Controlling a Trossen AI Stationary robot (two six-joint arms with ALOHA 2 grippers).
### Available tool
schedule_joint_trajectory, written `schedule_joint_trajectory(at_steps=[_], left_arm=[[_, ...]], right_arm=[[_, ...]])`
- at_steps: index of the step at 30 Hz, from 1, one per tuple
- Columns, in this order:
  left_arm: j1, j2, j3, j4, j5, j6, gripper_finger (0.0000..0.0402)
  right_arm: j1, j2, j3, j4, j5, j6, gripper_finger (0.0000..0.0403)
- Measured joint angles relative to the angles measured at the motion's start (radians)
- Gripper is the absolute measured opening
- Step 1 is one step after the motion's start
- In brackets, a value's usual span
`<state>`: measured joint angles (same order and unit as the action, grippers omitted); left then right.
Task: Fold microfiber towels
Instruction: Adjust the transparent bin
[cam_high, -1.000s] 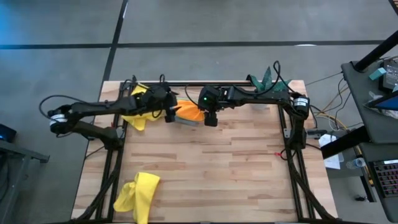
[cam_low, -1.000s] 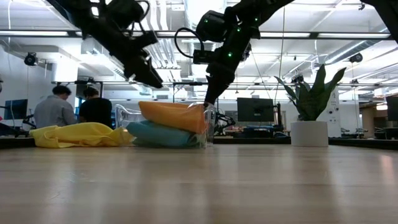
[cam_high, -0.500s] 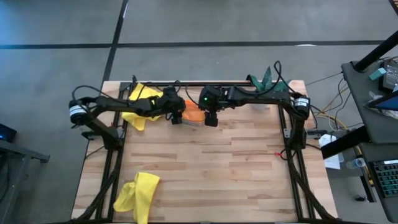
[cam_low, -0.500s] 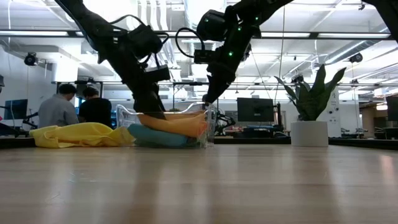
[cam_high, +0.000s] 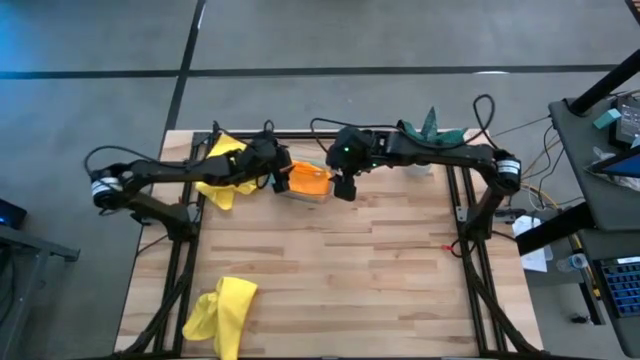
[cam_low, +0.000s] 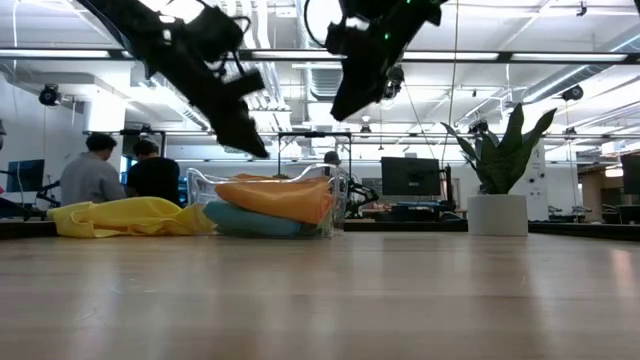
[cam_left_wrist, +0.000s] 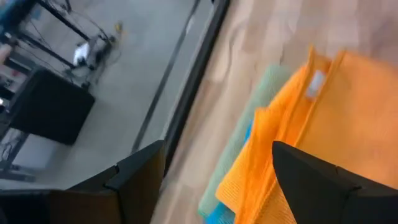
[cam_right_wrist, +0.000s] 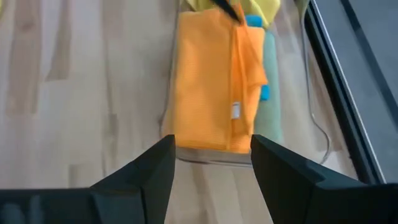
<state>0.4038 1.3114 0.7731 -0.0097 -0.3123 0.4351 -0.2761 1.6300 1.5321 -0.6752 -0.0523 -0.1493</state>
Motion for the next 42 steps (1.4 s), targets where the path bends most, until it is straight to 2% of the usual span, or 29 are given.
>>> schedule_joint_trajectory(at_steps=[4,10,13,20,23,27,32,37,42], left_arm=[[0.0,-0.102,0.001,0.009,0.072,-0.01,0.0276],[-0.001,-0.239,0.001,0.009,0.355,-0.129,0.0276],[-0.003,-0.289,-0.004,0.009,0.455,-0.19,0.0276],[-0.006,-0.394,-0.066,0.043,0.487,-0.245,0.0276],[0.002,-0.43,-0.082,0.004,0.448,-0.245,0.0276],[0.019,-0.468,-0.093,-0.108,0.296,-0.237,0.0276],[0.033,-0.48,-0.073,-0.337,0.147,-0.245,0.0276],[0.034,-0.443,-0.035,-0.57,0.035,-0.276,0.0265],[0.035,-0.376,-0.041,-0.647,-0.133,-0.306,0.0236]], right_arm=[[0.032,-0.028,-0.02,-0.002,-0.001,0.011,0.0201],[0.111,-0.059,-0.094,0.0,-0.005,0.047,0.0201],[0.156,-0.074,-0.15,0.033,-0.011,0.097,0.0201],[0.262,-0.176,-0.338,0.262,-0.048,0.159,0.0189],[0.297,-0.242,-0.427,0.341,-0.039,0.212,0.0172],[0.365,-0.336,-0.554,0.463,-0.021,0.293,0.0149],[0.465,-0.406,-0.67,0.549,0.096,0.313,0.012],[0.523,-0.419,-0.714,0.561,0.183,0.36,0.0092],[0.548,-0.415,-0.722,0.602,0.186,0.375,0.0075]])
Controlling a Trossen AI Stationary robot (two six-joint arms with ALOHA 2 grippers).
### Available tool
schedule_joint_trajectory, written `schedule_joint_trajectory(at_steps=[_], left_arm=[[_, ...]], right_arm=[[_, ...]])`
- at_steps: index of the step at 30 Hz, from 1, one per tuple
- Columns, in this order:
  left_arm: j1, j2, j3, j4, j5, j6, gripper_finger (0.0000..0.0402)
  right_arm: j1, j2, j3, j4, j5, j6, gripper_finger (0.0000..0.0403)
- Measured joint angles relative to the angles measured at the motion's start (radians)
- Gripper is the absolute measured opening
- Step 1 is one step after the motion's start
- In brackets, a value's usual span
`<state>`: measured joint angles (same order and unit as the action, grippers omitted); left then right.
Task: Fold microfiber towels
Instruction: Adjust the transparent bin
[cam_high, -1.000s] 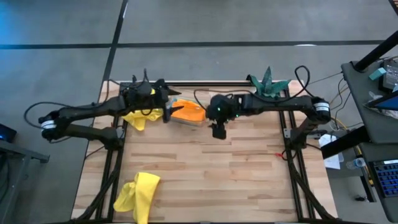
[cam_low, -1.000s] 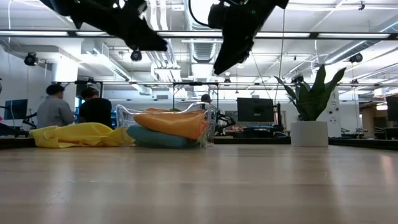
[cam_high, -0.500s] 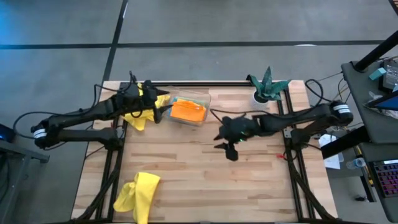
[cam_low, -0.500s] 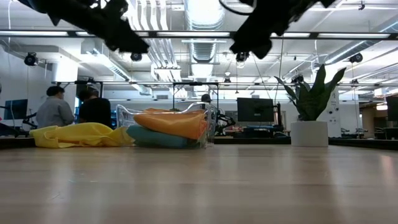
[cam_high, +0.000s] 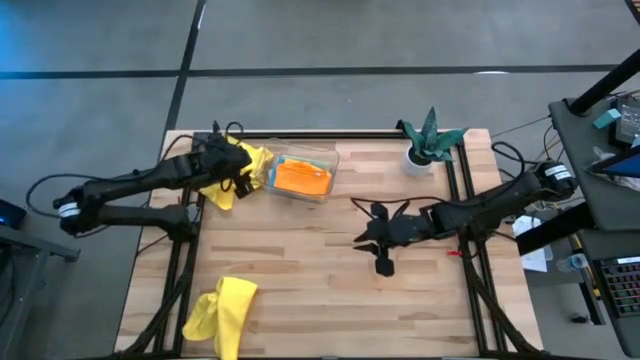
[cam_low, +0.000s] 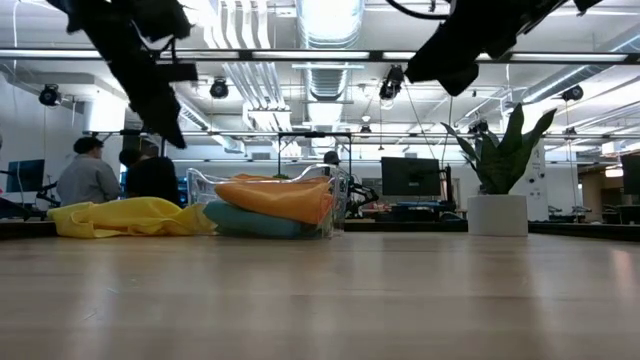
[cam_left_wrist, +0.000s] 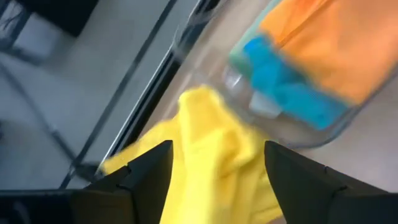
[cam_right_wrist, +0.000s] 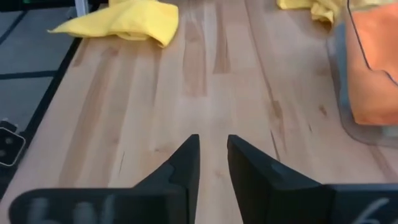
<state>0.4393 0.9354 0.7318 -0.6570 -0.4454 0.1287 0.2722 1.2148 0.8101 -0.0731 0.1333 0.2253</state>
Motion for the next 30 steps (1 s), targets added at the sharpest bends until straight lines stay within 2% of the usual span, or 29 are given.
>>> schedule_joint_trajectory(at_steps=[3,12,18,30], left_arm=[[0.001,0.06,-0.001,-0.004,-0.047,-0.019,0.0222],[0.006,0.28,0.009,0.005,-0.042,-0.021,0.0205],[0.006,0.349,0.01,0.1,0.106,-0.022,0.0205],[-0.023,0.339,0.01,0.275,0.399,-0.016,0.0205]], right_arm=[[0.01,0.0,0.0,0.015,0.001,-0.01,0.0069],[0.012,0.0,0.0,0.012,0.001,0.01,0.0065],[0.012,0.001,0.0,0.012,0.0,0.0,0.0064],[0.012,0.001,0.0,0.012,0.0,0.0,0.0066]])
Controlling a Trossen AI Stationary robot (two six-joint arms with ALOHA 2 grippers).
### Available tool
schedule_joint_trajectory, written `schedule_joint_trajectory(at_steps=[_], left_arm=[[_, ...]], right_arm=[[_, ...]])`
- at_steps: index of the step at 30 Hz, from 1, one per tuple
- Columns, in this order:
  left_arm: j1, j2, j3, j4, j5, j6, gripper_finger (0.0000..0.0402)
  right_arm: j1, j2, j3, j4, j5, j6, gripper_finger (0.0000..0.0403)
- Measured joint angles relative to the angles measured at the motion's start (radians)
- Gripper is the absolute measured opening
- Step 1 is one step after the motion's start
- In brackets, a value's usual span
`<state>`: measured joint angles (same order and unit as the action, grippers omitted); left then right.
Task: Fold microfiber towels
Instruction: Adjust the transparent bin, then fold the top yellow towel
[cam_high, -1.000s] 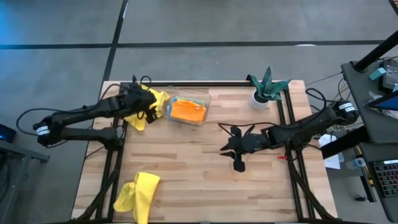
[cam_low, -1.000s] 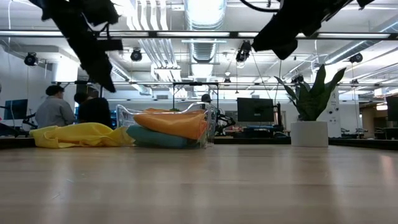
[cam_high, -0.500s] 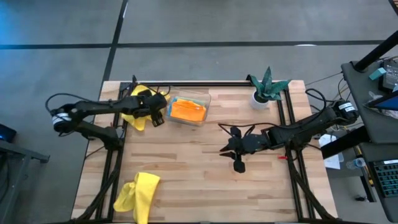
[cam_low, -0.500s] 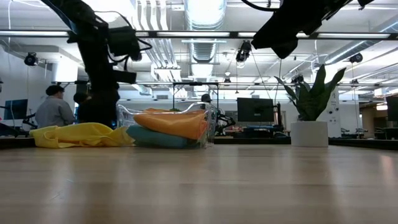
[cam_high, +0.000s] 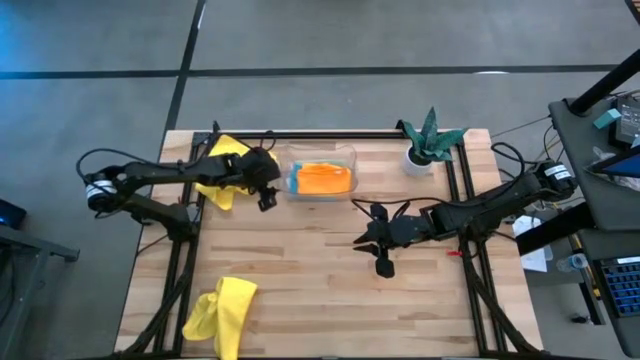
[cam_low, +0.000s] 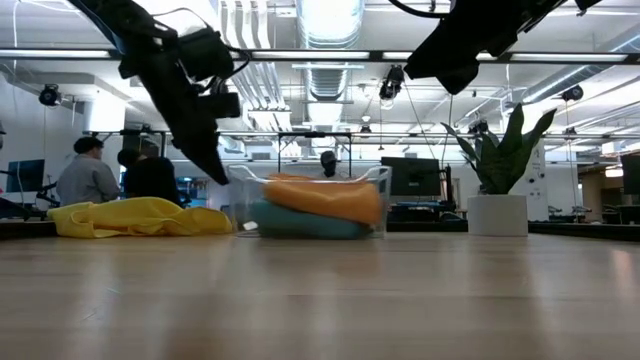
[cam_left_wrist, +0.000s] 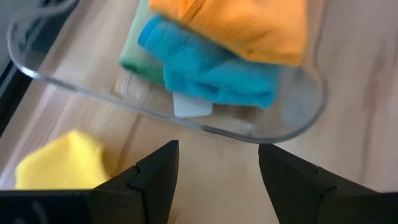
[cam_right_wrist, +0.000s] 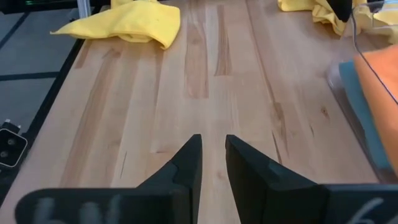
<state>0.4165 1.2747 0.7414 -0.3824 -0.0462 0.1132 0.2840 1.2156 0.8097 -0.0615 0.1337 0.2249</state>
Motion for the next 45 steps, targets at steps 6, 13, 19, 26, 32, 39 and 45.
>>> schedule_joint_trajectory(at_steps=[6,13,19,26,32,39,45], left_arm=[[-0.006,-0.025,0.026,-0.012,0.002,0.023,0.0205],[-0.004,-0.161,0.049,-0.172,-0.121,0.05,0.0205],[-0.004,-0.188,0.037,-0.277,-0.144,0.022,0.0205],[0.01,-0.092,0.033,-0.268,-0.158,0.05,0.023],[0.059,0.049,0.033,-0.194,-0.177,0.049,0.0274],[0.133,0.156,0.033,-0.075,-0.314,0.025,0.0293],[0.187,0.236,0.033,-0.061,-0.306,0.032,0.0255]], right_arm=[[0.005,0.0,0.0,-0.001,-0.001,0.002,0.0063],[0.024,0.0,0.0,-0.009,-0.002,0.002,0.0061],[0.024,0.0,0.0,-0.009,-0.002,0.003,0.0061],[0.024,0.0,0.0,-0.009,-0.002,0.005,0.0061],[0.024,0.0,0.0,-0.008,-0.002,0.013,0.0061],[0.024,0.0,0.0,-0.008,-0.001,0.01,0.0061],[0.024,0.0,0.0,-0.008,-0.001,0.002,0.0061]])
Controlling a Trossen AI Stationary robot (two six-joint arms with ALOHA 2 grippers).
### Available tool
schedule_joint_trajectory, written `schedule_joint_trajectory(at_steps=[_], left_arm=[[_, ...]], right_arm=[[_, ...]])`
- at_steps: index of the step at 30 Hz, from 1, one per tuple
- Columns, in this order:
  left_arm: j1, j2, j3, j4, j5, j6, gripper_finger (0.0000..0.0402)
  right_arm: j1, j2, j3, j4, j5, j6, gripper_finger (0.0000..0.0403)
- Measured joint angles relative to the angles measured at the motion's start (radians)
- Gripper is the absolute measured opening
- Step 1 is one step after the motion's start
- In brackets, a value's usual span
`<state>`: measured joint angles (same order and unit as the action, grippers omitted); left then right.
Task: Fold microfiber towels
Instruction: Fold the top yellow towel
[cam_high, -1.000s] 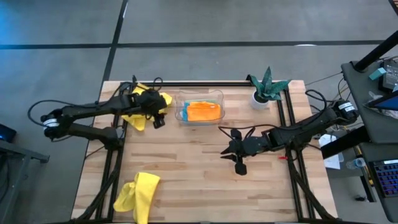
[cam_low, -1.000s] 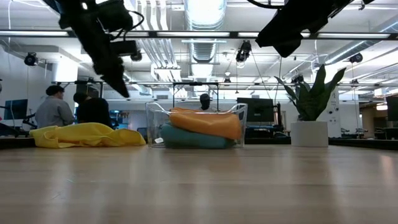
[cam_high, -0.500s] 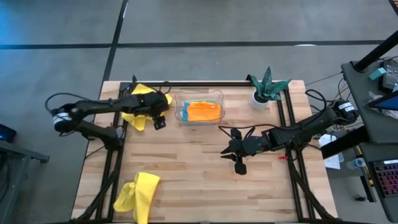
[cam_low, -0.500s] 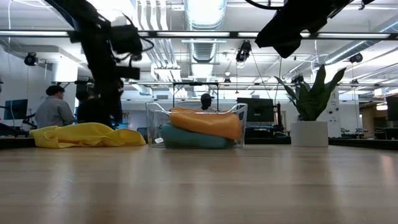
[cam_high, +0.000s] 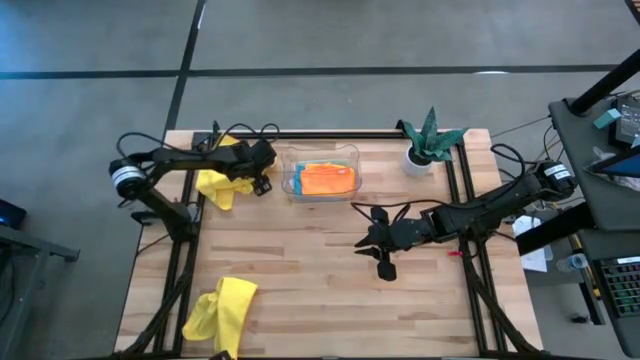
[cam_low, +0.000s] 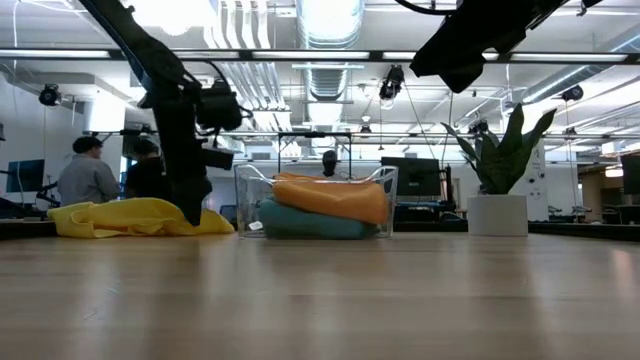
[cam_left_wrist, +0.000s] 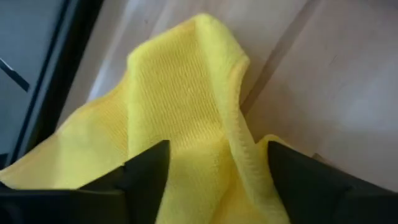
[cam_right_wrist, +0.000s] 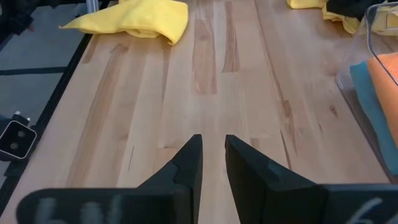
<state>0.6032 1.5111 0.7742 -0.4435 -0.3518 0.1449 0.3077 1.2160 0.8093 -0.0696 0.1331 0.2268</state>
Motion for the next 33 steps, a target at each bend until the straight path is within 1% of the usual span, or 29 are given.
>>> schedule_joint_trajectory(at_steps=[3,5,8,9,13,18,20,22,24,26,29,33], left_arm=[[0.002,0.02,0.0,-0.001,0.001,0.04,0.0197],[0.002,0.018,0.0,-0.017,0.001,0.05,0.014],[-0.001,-0.016,0.014,-0.059,0.001,0.07,0.0038],[-0.001,-0.036,0.021,-0.081,-0.003,0.071,0.0019],[-0.01,-0.159,0.064,-0.219,-0.049,0.07,0.0003],[-0.056,-0.39,0.151,-0.365,-0.047,0.044,0.0001],[-0.092,-0.492,0.187,-0.387,0.005,0.044,0.0001],[-0.133,-0.589,0.223,-0.38,0.097,0.043,0.0],[-0.186,-0.676,0.253,-0.367,0.179,0.042,0.0],[-0.26,-0.74,0.282,-0.366,0.219,0.04,0.0],[-0.391,-0.804,0.314,-0.367,0.238,0.014,0.0],[-0.569,-0.821,0.334,-0.31,0.254,-0.026,0.0]], right_arm=[[0.0,0.0,0.0,0.0,0.0,0.0,0.0061],[0.0,0.0,0.0,0.0,0.0,0.0,0.0061],[0.0,0.0,0.0,0.0,0.0,0.0,0.0061],[0.0,0.0,0.0,0.0,0.0,0.0,0.0061],[0.0,0.0,0.0,0.0,0.0,0.001,0.0061],[0.0,0.0,0.0,0.0,0.001,-0.006,0.0061],[0.0,0.0,0.0,0.0,0.001,-0.024,0.0061],[0.0,0.0,0.0,0.0,0.001,-0.026,0.0061],[0.0,0.0,0.0,0.0,0.001,-0.026,0.0061],[0.0,0.0,-0.001,0.001,0.001,-0.018,0.0061],[-0.001,0.0,-0.004,0.0,0.002,-0.001,0.0061],[0.0,0.0,-0.004,0.0,0.046,0.01,0.0061]])
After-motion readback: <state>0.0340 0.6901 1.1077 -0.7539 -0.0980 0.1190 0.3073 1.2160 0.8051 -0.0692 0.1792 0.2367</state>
